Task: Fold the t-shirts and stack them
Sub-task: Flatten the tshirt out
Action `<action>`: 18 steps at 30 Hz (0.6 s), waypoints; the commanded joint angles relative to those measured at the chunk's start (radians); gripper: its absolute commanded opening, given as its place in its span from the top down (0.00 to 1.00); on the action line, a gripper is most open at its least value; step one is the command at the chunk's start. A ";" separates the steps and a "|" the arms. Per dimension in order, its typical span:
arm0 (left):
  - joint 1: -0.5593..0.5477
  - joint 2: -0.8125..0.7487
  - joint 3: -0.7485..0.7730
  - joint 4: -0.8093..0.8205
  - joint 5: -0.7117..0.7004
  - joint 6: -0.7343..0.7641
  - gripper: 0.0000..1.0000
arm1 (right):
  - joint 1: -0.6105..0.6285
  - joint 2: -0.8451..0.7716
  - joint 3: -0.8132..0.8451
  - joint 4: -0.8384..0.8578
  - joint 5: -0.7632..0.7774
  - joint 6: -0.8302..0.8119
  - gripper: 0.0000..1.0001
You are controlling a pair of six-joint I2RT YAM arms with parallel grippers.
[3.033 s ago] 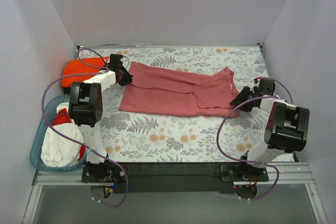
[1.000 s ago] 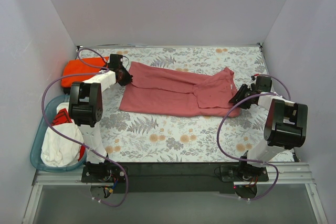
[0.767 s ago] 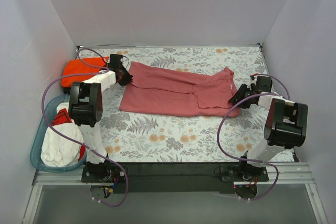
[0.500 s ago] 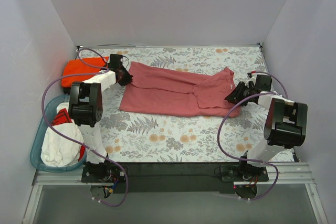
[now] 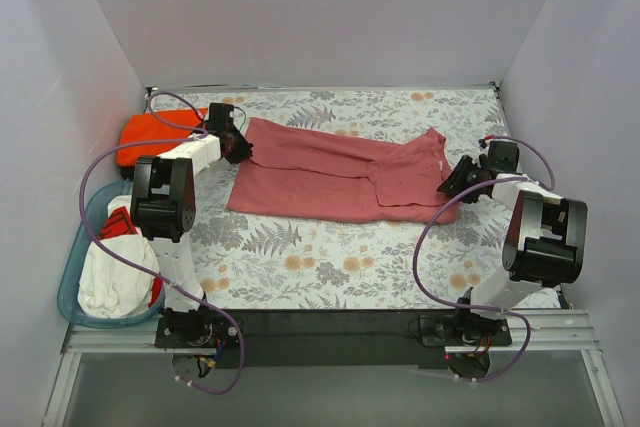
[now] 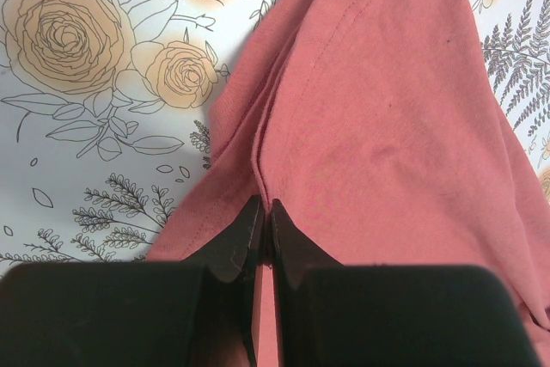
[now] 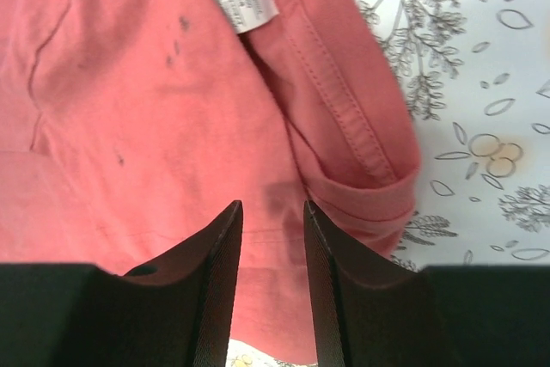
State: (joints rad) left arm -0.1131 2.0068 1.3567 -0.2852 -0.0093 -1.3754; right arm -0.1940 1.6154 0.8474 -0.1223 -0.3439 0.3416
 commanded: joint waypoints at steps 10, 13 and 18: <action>0.004 -0.056 -0.001 -0.008 0.008 0.013 1.00 | 0.002 0.014 -0.007 -0.025 0.019 -0.022 0.52; 0.004 -0.056 0.001 -0.009 0.008 0.010 1.00 | 0.002 0.028 -0.004 -0.007 -0.044 -0.042 0.52; 0.004 -0.059 -0.001 -0.009 0.008 0.012 1.00 | 0.002 0.040 0.015 0.021 -0.113 -0.050 0.53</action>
State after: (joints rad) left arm -0.1131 2.0071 1.3567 -0.2852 -0.0093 -1.3754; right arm -0.1940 1.6440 0.8440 -0.1368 -0.3840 0.3122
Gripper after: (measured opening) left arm 0.026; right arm 0.470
